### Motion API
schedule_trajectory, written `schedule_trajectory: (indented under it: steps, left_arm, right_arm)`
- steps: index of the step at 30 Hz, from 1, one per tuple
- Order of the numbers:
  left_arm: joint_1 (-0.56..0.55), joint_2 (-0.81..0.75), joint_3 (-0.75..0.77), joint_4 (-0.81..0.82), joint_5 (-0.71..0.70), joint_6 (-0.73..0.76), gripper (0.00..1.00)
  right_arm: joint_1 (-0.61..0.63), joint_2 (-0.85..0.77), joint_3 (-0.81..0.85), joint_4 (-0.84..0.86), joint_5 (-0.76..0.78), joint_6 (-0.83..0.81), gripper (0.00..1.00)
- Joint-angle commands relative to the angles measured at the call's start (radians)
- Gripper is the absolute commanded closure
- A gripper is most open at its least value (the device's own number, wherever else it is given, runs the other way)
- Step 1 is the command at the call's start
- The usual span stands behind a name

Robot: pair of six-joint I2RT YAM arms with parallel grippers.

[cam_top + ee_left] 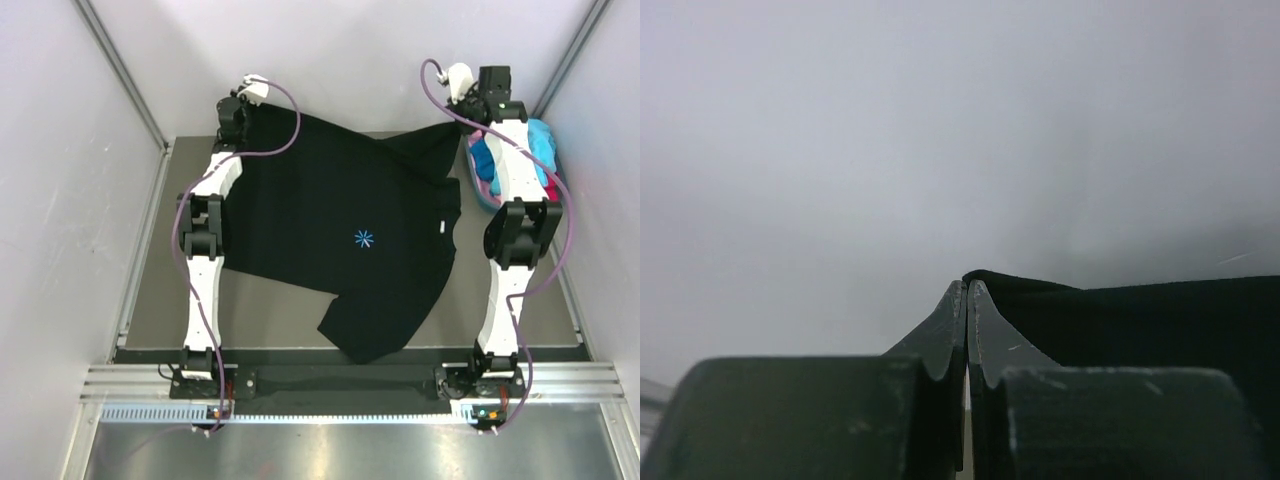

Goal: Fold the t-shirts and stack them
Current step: Fold the tshirt

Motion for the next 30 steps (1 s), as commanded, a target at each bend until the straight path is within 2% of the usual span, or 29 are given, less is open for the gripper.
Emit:
schedule_trajectory:
  steps: [1,17,21,27,30]
  left_arm:
    - [-0.006,0.015,0.047,0.147,0.060,0.006,1.00]
    - [-0.003,0.080,0.114,0.210,0.012,0.014,1.00]
    - [0.001,0.024,0.052,0.136,0.046,0.011,1.00]
    - [0.000,-0.147,-0.111,-0.129,0.213,0.048,1.00]
    - [0.000,-0.200,-0.145,-0.256,0.244,0.032,1.00]
  right_arm:
    - [0.003,0.023,0.065,0.077,0.032,0.026,1.00]
    - [0.005,0.083,0.160,0.134,0.069,0.026,1.00]
    - [0.003,0.036,0.125,0.101,0.021,0.011,1.00]
    - [0.003,-0.049,-0.002,0.057,-0.028,0.005,1.00]
    - [0.003,-0.066,-0.035,0.049,-0.039,0.018,1.00]
